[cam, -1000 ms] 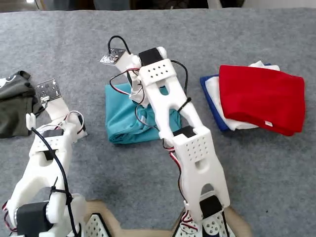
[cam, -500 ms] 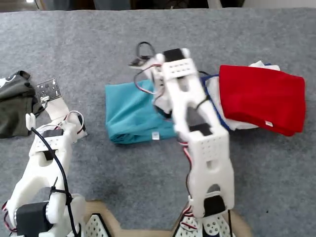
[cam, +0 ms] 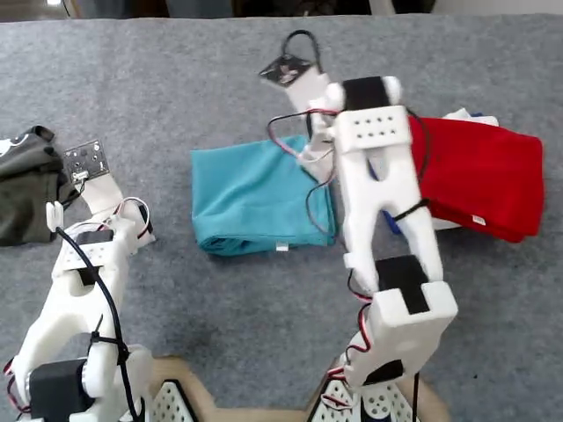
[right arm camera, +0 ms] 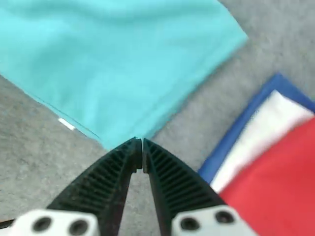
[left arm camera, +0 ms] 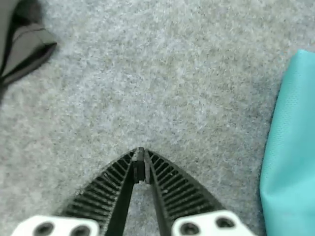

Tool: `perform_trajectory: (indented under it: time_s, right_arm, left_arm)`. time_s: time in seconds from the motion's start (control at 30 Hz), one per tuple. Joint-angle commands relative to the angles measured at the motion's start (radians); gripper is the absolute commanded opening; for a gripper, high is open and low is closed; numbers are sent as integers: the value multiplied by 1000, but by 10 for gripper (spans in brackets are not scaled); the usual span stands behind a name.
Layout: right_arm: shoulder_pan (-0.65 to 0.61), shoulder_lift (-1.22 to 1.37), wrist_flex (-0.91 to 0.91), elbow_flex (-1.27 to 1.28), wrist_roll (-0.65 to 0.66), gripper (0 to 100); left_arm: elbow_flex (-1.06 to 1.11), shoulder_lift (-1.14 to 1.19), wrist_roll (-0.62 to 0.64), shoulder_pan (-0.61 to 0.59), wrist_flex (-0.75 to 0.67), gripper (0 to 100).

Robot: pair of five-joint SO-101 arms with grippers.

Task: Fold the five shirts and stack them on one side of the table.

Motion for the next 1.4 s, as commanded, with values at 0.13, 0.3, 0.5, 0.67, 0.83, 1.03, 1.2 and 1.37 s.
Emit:
perform_trajectory:
  time_s: [0.13, 0.3, 0.5, 0.67, 0.83, 1.03, 1.2, 1.37]
  right_arm:
    - [-38, -22, -49, 28, -80, 14]
    - [-8, 76, -55, 124, -83, 14]
    - [63, 179, -203, 243, -120, 14]
    - [58, 214, -235, 239, -126, 14]
    - [80, 153, -146, 168, -143, 14]
    - [124, 8, -49, 131, -143, 14]
    - [51, -47, -106, 209, -144, 14]
    - [25, 4, -310, 438, -144, 14]
  left_arm:
    - [1, -26, 3, -10, -18, 30]
    - [-7, -26, 3, -5, -18, 30]
    - [-206, -29, 2, 85, 101, 30]
    - [-510, 92, -71, 291, 141, 30]
    - [-788, 503, -86, 344, 110, 28]
    - [-1000, 747, -64, 343, 181, 28]
    - [-1032, 816, -61, 331, 184, 28]
    - [-1038, 825, -61, 341, 183, 29]
